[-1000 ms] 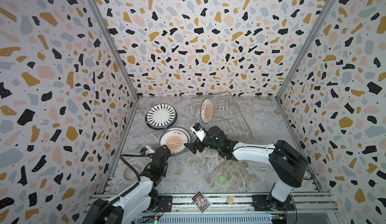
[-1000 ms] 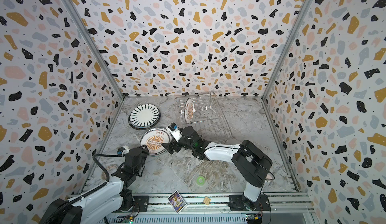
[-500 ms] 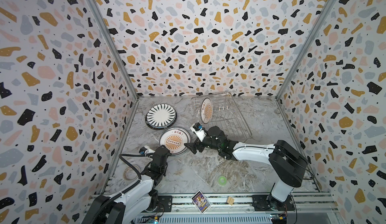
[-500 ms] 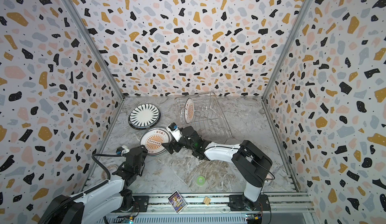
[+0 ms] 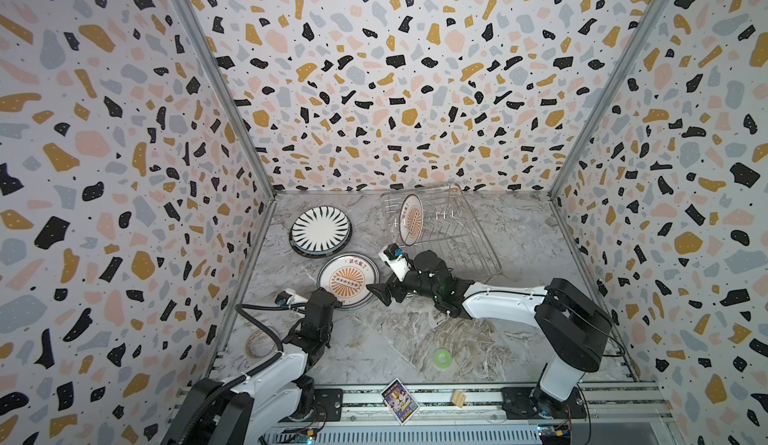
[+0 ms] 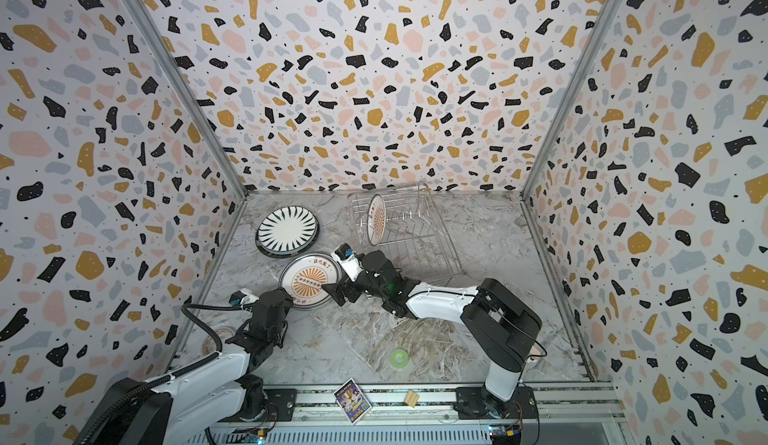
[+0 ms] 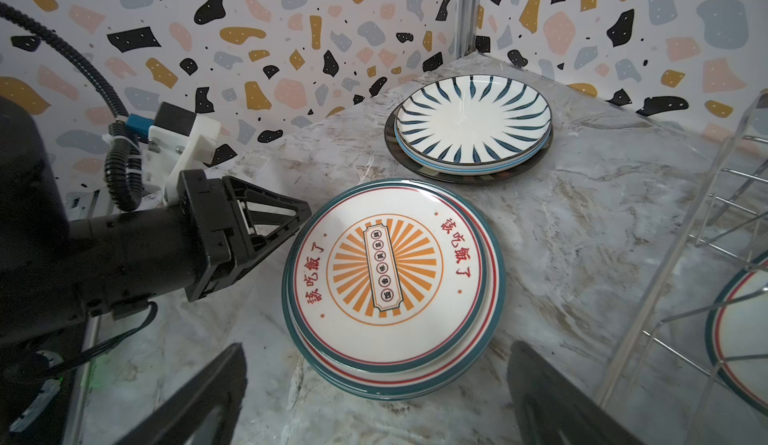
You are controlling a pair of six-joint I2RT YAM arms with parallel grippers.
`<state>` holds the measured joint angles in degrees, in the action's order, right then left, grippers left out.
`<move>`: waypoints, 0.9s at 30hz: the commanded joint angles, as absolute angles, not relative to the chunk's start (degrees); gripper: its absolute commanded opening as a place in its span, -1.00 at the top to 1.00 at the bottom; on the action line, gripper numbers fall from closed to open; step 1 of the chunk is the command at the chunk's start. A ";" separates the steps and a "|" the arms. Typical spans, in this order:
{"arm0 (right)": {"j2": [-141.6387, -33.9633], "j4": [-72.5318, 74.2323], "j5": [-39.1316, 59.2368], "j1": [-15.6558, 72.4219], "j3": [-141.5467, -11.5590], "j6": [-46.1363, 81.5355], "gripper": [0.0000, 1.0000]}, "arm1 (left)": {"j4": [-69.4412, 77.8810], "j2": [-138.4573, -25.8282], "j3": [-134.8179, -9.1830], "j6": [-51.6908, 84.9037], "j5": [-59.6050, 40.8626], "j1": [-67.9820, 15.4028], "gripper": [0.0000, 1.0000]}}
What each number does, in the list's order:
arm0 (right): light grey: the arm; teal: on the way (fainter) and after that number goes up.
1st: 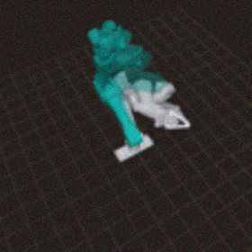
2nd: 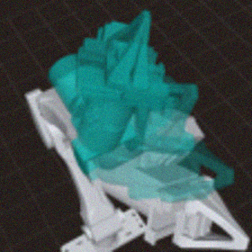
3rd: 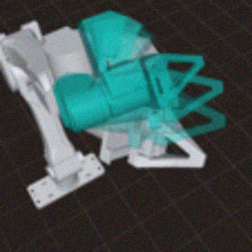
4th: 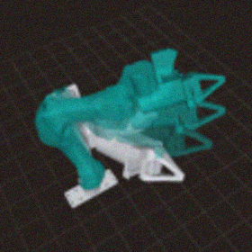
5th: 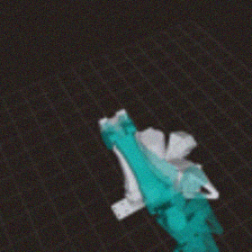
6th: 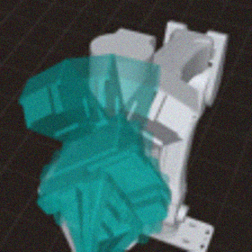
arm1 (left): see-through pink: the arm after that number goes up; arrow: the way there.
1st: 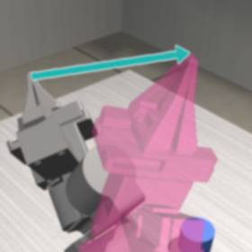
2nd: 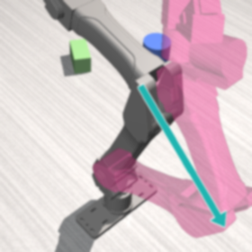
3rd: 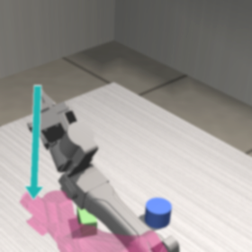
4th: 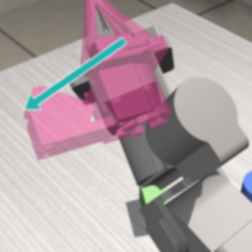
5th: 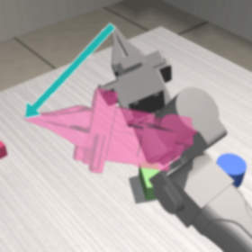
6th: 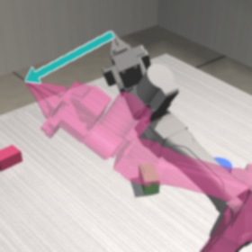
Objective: Unload the plates from the dish rack
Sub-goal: 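Open the left gripper and release the sunburst plate on the stack, then reach the right gripper into the rack and close on the last sunburst plate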
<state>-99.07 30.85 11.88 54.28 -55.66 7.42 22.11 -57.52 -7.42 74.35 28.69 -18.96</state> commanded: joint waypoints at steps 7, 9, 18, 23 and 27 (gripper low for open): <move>-97.48 31.78 10.93 54.57 -56.87 7.38 -0.96 | 20.03 -52.58 -9.11 70.59 34.64 -18.72 0.11; -96.44 32.15 10.69 54.51 -56.54 7.38 -0.96 | 20.96 -50.11 -8.55 68.25 35.13 -18.72 -0.29; -88.82 37.37 -0.10 54.13 -52.01 7.71 -0.99 | 34.37 -39.44 -5.43 52.11 24.08 -18.72 -0.99; -87.11 34.30 -2.64 49.23 -53.82 9.34 -0.99 | 54.67 -42.11 -2.40 44.10 4.48 -18.72 -0.99; -88.61 28.70 -5.28 44.88 -58.51 10.33 -0.98 | 55.83 -46.92 -5.25 43.92 1.59 -19.65 -0.99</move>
